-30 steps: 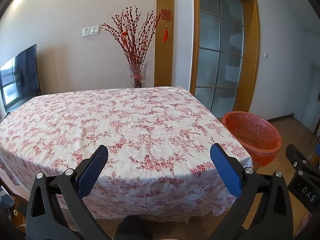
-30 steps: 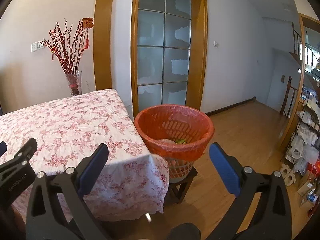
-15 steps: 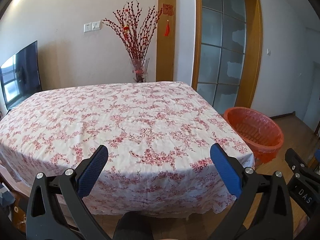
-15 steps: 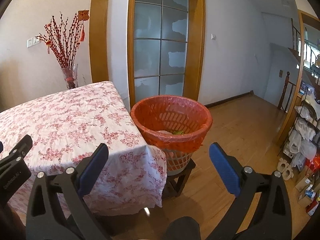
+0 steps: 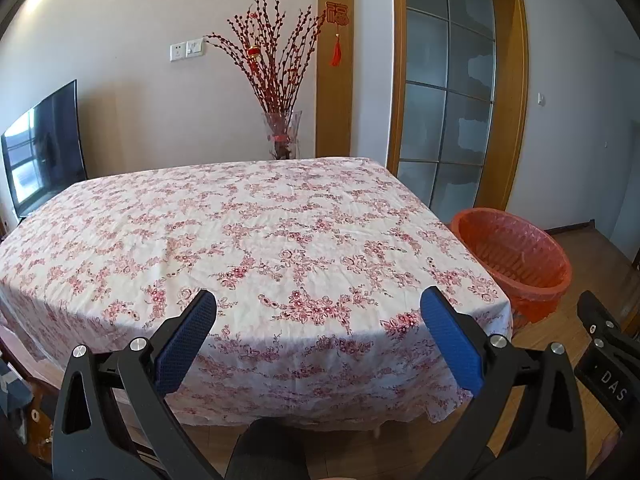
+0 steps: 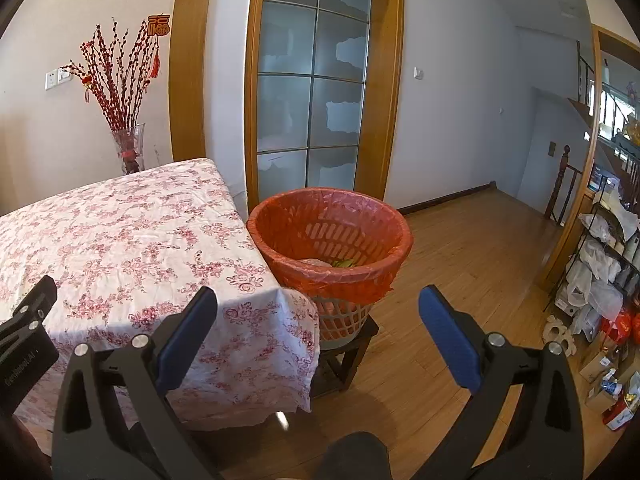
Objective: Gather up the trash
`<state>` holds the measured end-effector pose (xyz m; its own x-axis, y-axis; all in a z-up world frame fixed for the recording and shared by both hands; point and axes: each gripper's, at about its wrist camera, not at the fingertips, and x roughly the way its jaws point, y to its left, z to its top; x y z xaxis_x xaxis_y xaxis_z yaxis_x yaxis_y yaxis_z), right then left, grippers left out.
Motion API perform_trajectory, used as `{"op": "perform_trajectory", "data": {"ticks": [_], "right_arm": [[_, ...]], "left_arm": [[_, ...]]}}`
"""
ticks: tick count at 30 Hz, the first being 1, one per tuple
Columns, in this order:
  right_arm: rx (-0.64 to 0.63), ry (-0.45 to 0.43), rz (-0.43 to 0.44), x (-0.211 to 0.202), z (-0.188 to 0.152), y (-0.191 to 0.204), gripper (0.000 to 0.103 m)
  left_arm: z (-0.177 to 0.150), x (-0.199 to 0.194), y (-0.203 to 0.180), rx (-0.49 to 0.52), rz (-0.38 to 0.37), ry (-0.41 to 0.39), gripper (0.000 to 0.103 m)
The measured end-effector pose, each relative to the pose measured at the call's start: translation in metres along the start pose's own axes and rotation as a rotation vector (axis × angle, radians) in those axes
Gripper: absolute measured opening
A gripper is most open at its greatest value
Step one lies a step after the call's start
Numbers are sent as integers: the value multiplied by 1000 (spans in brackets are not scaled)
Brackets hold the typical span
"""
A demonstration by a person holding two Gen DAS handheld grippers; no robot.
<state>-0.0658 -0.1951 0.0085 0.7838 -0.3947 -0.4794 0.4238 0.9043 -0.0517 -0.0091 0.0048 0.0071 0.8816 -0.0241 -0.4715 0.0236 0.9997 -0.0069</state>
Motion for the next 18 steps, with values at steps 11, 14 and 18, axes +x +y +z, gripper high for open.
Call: {"op": "perform_trajectory", "data": {"ticks": [11, 14, 18], "right_arm": [[1, -13, 5, -6, 1, -1, 99], [-1, -17, 7, -9, 2, -1, 99], [-2, -18, 9, -10, 2, -1, 99]], "left_arm": [[2, -10, 1, -6, 6, -34, 100], [3, -12, 3, -10, 8, -42, 100], [3, -13, 3, -9, 7, -44, 100]]}}
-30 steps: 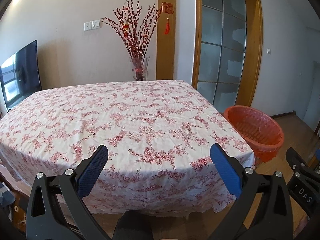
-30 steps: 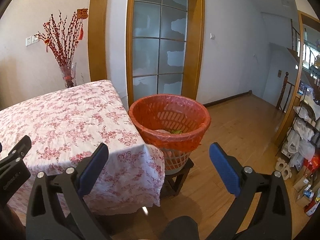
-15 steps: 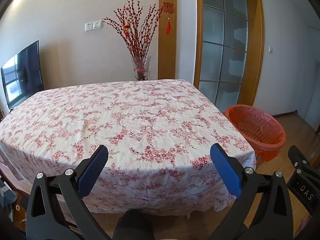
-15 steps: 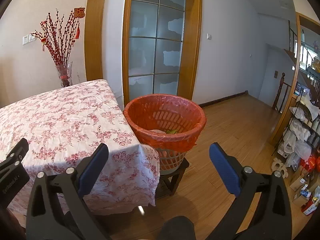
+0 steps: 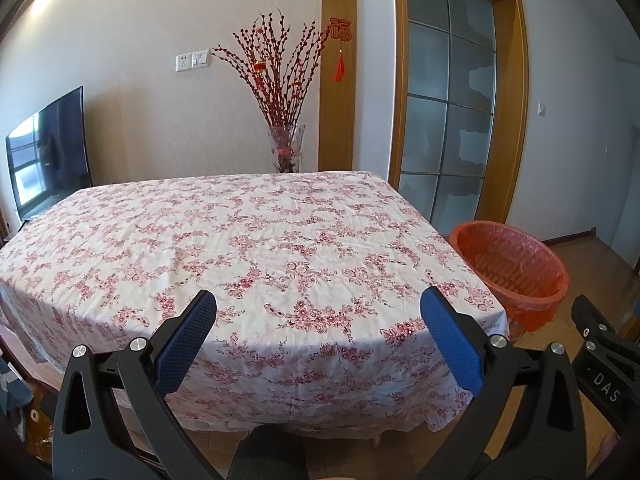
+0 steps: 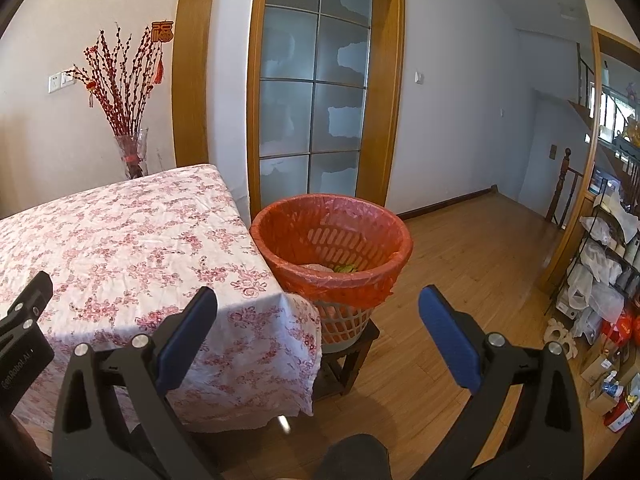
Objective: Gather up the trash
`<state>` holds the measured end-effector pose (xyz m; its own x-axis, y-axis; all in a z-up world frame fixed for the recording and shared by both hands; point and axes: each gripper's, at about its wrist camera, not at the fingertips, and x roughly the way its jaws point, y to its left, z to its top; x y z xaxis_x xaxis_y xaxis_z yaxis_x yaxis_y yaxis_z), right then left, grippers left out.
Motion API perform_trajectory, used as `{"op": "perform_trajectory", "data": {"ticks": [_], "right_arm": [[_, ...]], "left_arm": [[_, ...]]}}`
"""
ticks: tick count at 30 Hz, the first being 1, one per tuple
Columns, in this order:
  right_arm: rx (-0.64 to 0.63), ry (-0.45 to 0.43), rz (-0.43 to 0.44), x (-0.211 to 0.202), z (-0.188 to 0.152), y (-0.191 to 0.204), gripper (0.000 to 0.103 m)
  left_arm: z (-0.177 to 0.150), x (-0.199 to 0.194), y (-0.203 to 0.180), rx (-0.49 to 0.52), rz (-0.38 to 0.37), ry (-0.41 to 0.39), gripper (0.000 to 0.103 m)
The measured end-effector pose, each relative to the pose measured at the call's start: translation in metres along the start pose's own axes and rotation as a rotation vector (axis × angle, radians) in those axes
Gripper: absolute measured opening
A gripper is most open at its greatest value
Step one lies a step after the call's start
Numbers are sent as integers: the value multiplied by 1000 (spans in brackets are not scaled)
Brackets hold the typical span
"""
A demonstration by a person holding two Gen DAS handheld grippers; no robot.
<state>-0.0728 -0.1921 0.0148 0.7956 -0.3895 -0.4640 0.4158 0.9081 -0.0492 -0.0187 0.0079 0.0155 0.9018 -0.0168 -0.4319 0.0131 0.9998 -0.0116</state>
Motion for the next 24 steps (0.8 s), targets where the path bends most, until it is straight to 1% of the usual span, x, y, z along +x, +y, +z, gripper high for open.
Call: {"op": "perform_trajectory", "data": {"ticks": [24], "right_arm": [[0, 9, 6, 1, -2, 2, 99]], "left_arm": [[-1, 1, -1, -5, 0, 9, 100]]}}
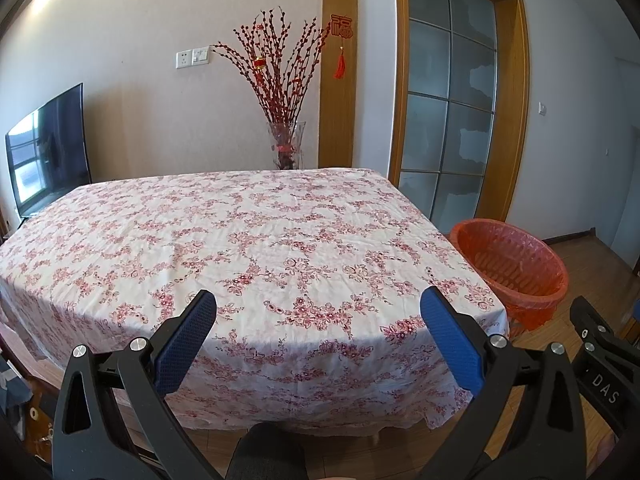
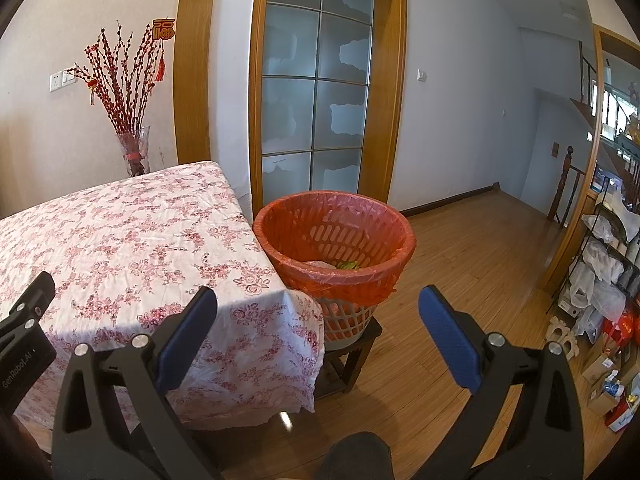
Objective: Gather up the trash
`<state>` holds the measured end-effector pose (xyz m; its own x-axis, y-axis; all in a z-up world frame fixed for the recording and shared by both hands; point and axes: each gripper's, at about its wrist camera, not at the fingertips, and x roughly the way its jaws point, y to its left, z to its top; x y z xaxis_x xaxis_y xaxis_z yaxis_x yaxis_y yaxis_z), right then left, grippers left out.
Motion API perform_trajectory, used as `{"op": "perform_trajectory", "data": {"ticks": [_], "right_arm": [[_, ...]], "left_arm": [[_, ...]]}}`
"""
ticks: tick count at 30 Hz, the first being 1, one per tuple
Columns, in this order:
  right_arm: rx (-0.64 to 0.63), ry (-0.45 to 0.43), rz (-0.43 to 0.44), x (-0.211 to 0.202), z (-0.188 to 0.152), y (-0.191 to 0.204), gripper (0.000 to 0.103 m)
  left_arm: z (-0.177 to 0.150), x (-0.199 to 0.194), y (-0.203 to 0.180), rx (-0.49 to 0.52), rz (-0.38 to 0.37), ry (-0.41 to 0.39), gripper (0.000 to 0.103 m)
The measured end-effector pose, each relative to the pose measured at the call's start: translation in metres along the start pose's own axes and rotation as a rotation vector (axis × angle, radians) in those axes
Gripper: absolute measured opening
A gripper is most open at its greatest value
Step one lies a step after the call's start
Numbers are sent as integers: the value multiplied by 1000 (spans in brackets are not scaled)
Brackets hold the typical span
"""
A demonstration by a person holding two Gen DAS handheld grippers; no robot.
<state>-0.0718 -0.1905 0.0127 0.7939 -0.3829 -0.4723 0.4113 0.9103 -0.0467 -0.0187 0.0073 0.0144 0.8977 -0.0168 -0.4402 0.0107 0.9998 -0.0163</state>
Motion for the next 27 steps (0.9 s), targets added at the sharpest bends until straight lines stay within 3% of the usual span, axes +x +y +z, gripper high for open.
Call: {"op": "perform_trajectory", "data": {"ticks": [27], "right_arm": [[0, 1, 0, 0, 0, 0, 99]], "left_arm": [[-2, 2, 1, -1, -5, 8, 100]]}}
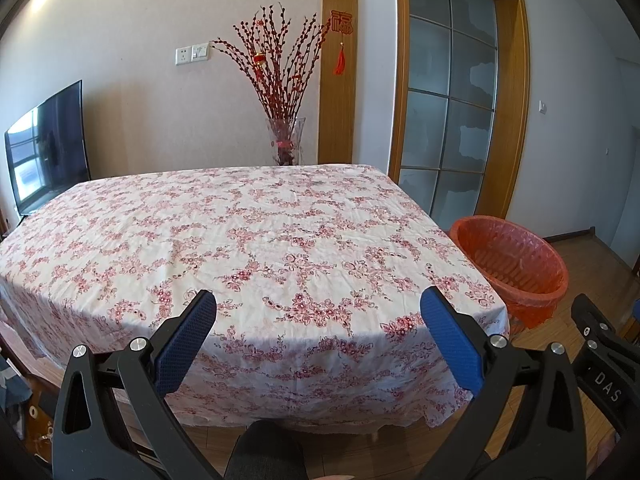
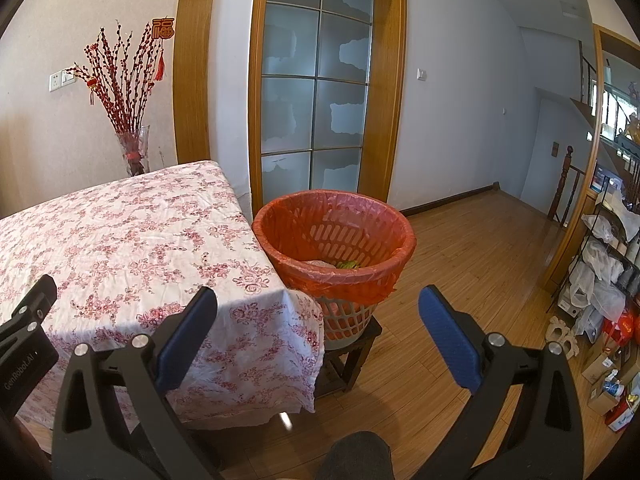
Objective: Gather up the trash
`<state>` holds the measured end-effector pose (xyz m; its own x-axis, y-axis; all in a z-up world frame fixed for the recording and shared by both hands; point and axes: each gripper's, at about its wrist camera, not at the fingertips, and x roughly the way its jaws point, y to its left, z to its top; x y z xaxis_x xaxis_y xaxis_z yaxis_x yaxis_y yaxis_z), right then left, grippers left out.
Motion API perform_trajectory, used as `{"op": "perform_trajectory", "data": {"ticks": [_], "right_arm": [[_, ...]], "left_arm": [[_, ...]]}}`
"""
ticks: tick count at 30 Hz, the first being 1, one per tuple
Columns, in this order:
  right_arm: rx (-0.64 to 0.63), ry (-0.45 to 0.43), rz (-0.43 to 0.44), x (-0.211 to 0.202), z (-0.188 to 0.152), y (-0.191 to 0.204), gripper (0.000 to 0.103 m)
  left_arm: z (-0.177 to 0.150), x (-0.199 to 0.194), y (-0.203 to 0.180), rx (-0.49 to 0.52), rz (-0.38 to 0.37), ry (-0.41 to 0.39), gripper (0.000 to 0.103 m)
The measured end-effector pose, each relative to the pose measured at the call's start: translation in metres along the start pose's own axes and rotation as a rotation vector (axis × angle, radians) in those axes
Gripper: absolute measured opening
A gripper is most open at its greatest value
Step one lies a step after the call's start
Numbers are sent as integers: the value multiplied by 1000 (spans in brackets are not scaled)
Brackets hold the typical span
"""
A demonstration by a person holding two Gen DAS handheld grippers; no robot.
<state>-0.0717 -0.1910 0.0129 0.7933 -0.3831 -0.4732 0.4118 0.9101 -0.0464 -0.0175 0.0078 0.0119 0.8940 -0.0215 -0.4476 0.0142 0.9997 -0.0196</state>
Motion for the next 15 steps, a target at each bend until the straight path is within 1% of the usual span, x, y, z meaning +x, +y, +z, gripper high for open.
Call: {"op": "perform_trajectory", "data": {"ticks": [15], "right_arm": [[-1, 1, 0, 0, 0, 0, 99]], "left_arm": [[-4, 3, 2, -5, 2, 10, 100]]}}
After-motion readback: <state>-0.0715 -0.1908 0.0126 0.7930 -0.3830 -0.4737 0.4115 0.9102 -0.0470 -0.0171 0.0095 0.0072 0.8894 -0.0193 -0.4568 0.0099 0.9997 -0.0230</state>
